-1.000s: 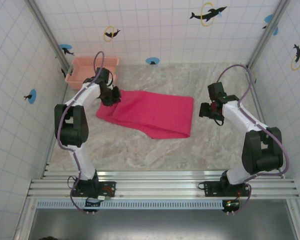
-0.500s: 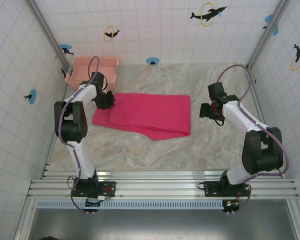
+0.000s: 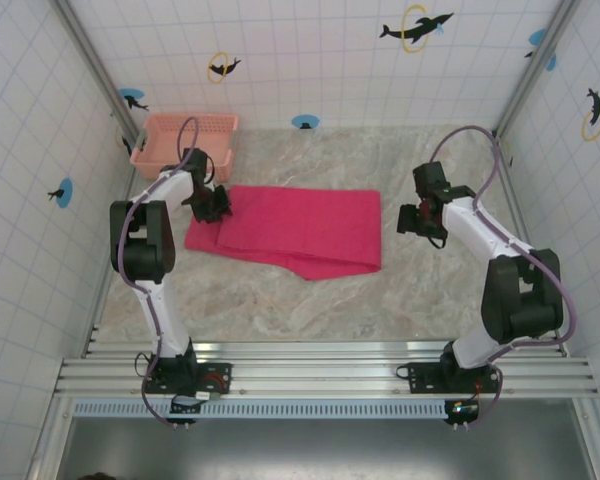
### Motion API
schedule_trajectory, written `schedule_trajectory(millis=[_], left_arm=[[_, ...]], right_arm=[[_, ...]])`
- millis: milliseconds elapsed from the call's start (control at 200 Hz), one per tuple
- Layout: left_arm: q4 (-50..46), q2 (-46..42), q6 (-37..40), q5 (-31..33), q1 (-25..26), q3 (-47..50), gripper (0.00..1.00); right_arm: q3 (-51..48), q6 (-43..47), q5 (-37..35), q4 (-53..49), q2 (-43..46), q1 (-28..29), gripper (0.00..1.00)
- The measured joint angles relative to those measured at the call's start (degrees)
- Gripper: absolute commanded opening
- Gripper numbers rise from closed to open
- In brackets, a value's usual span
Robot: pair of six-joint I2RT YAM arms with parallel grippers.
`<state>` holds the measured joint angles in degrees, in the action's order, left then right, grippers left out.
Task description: Roll up the long pants
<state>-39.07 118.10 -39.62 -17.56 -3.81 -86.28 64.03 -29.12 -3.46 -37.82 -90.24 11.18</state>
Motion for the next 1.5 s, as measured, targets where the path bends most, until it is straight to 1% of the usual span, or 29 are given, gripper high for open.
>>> schedule_trajectory(millis=[55, 80, 115, 490, 796, 946, 1126, 1316, 1501], left_arm=[[0.02, 0.0, -0.09, -0.11, 0.0, 0.02, 0.09], [0.07, -0.02, 0.17, -0.11, 0.0, 0.07, 0.04], [0.15, -0.04, 0.11, -0.2, 0.0, 0.13, 0.0], [0.81, -1.53, -0.85, -1.2, 0.0, 0.98, 0.0], [-3.28, -5.16, 0.59, -1.57, -0.48, -2.78, 0.0], [-4.81, -7.1, 1.33, -1.66, -2.05, -3.45, 0.0], [-6.75, -9.88, 2.4, -1.66, -5.62, -3.45, 0.0], [-7.17, -12.31, 3.52, -1.68, -8.52, -3.45, 0.0], [-7.13, -12.5, 3.65, -1.68, -8.46, -3.39, 0.0]], right_arm=[[0.02, -0.09, 0.0, 0.0, -0.42, 0.35, 0.75], [0.0, -0.2, -0.04, 0.0, -0.59, 0.55, 0.75], [0.0, -0.24, 0.0, 0.02, -0.81, 0.79, 0.75], [0.09, -0.52, -0.24, 0.04, -1.46, 2.14, 0.75], [0.11, -1.16, -0.24, 0.68, -2.4, 2.89, 0.75], [0.09, -1.31, -0.22, 0.96, -3.04, 3.19, 0.74], [0.11, -1.44, 0.22, 1.73, -3.67, 3.26, 0.74], [0.04, -2.45, 4.61, 5.42, -6.43, 4.37, 0.75], [-2.32, -6.71, 13.81, 14.82, -10.29, 5.18, 0.75]])
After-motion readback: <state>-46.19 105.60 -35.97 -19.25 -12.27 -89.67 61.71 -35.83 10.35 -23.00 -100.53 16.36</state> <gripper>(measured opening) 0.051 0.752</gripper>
